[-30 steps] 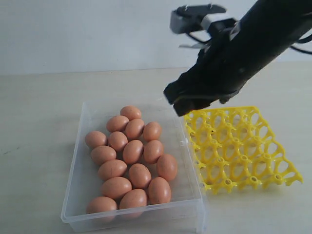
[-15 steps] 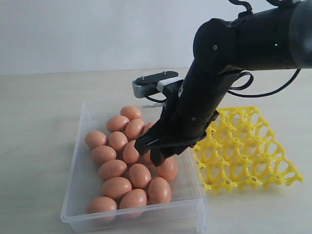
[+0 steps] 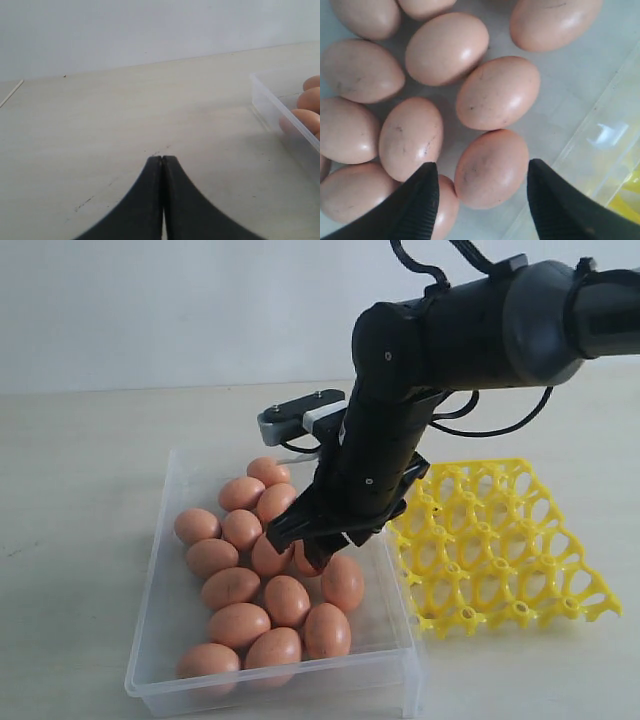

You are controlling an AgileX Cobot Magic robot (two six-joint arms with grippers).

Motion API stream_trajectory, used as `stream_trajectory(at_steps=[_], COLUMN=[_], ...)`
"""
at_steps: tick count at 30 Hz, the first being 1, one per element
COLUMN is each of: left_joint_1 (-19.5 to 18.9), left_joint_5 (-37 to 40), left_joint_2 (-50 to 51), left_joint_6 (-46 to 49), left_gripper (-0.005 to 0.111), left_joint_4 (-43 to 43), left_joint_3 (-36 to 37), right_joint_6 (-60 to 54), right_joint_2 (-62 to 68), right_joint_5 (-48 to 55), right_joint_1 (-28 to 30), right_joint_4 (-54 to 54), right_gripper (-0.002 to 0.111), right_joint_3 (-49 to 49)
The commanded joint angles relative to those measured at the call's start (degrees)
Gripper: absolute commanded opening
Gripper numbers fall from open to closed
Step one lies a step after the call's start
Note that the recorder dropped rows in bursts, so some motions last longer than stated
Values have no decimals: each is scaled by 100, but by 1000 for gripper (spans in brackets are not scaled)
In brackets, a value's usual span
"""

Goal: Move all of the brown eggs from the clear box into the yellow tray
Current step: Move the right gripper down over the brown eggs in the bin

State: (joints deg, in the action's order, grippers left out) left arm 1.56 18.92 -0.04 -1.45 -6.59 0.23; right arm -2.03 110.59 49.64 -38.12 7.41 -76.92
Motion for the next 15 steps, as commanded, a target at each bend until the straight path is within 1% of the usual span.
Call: stream_trajectory(at_steps=[1, 10, 15], left_joint_1=[8, 8, 8], left_joint_5=[-83, -83, -83], left_joint_2=[4, 4, 4], left_joint_6=[-35, -35, -35], left_gripper=[0, 0, 0], left_joint_4=[-8, -8, -8], left_joint_3=[-23, -23, -23], right_joint_6=[112, 122, 122], right_joint_2=[87, 405, 578], right_joint_5=[-16, -236, -178], right_joint_1=[47, 57, 57], right_joint_4=[-198, -71, -28], right_gripper=[53, 53, 53], right_joint_3=[-73, -84, -84])
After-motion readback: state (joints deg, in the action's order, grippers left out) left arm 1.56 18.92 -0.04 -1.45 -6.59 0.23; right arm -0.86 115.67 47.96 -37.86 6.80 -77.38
